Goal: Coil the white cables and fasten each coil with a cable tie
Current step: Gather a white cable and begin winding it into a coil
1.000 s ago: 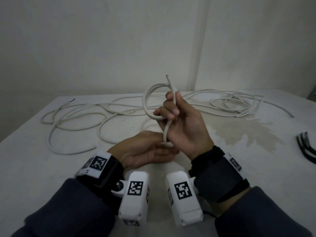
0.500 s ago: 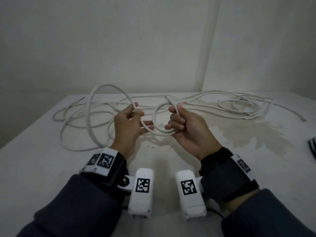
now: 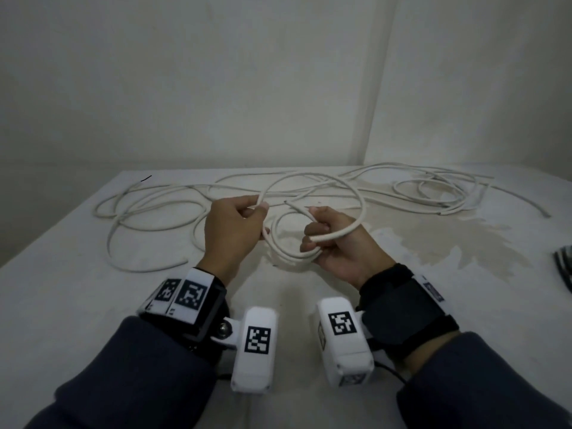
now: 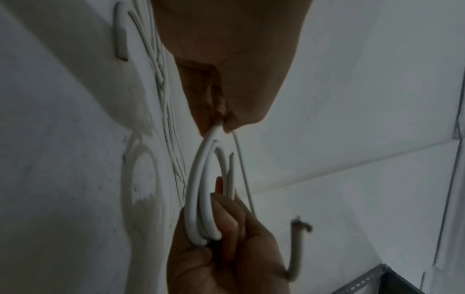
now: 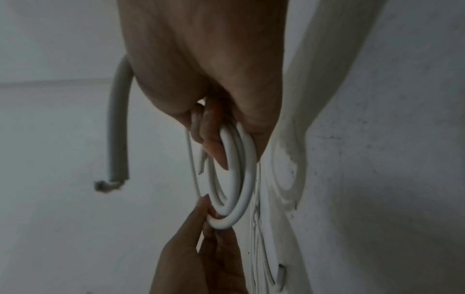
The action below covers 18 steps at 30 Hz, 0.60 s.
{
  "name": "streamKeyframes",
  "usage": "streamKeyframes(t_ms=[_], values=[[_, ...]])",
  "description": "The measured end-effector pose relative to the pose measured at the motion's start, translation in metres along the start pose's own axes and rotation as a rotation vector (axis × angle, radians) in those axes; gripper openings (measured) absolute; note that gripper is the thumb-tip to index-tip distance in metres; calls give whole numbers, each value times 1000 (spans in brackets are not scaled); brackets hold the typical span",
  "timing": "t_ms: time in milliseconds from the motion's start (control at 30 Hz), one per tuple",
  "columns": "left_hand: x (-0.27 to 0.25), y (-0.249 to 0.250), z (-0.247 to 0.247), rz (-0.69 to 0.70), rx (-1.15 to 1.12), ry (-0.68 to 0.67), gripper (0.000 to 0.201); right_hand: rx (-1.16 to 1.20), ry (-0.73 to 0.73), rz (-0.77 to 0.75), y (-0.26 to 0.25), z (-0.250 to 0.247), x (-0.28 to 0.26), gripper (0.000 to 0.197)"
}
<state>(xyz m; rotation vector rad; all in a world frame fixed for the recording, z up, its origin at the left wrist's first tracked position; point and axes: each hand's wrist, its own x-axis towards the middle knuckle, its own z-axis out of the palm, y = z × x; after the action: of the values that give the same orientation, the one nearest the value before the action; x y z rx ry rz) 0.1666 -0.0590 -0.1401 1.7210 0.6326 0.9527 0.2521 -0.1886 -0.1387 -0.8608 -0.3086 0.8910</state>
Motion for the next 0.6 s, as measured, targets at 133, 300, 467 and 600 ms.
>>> streamKeyframes(t_ms=[133, 300, 467, 600], values=[[-3, 1, 2, -21, -130, -73, 11, 59, -2, 62, -1, -2, 2, 18], [-8, 0, 7, -201, -380, -206, 19, -15, -3, 110, -3, 1, 1, 22], [-13, 6, 8, -481, -742, -416, 21, -55, 8, 109, -5, 3, 1, 26], [-12, 10, 6, -536, -836, -523, 23, -63, -10, 122, -5, 6, 0, 27]])
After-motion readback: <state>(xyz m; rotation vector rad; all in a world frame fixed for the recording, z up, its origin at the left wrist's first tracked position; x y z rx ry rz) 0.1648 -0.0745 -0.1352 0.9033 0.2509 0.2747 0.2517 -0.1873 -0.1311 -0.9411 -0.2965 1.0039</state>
